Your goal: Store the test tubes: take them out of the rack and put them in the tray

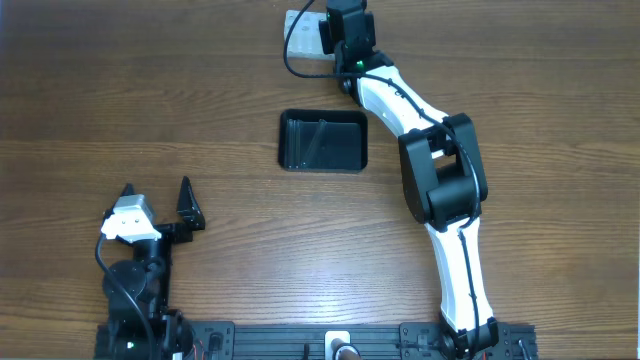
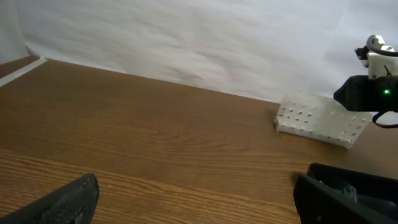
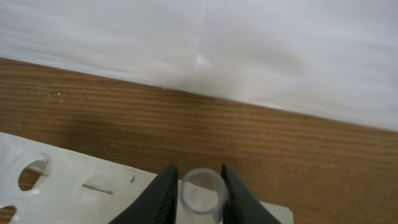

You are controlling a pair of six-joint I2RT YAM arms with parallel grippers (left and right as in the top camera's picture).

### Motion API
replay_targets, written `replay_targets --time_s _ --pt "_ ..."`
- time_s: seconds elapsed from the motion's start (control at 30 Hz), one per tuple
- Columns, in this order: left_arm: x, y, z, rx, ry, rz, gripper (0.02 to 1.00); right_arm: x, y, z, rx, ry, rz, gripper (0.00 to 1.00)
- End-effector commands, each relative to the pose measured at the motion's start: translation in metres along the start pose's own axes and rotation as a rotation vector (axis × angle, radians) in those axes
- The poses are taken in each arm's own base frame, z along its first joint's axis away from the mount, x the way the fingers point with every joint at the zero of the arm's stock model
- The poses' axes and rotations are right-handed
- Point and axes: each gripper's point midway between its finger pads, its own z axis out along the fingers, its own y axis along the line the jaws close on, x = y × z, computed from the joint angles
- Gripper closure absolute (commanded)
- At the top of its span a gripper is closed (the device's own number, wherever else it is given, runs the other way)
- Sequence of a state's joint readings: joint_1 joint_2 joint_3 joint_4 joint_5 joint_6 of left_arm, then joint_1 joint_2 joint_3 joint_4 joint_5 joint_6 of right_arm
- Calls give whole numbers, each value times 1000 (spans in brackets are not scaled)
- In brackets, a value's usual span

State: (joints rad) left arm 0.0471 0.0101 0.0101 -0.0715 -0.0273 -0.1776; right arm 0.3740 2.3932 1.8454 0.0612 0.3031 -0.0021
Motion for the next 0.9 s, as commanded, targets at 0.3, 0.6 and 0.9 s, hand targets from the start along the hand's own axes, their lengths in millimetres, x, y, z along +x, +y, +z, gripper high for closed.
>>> replay_targets --time_s 0.3,0.6,0.9 --pt "0 3 0 -13 -6 -10 20 6 -1 4 12 8 1 864" --pt "0 3 0 -13 -6 -11 20 -2 -1 0 5 -5 6 917" --pt "0 3 0 -13 -6 -10 20 -30 -5 -15 1 -48 19 947"
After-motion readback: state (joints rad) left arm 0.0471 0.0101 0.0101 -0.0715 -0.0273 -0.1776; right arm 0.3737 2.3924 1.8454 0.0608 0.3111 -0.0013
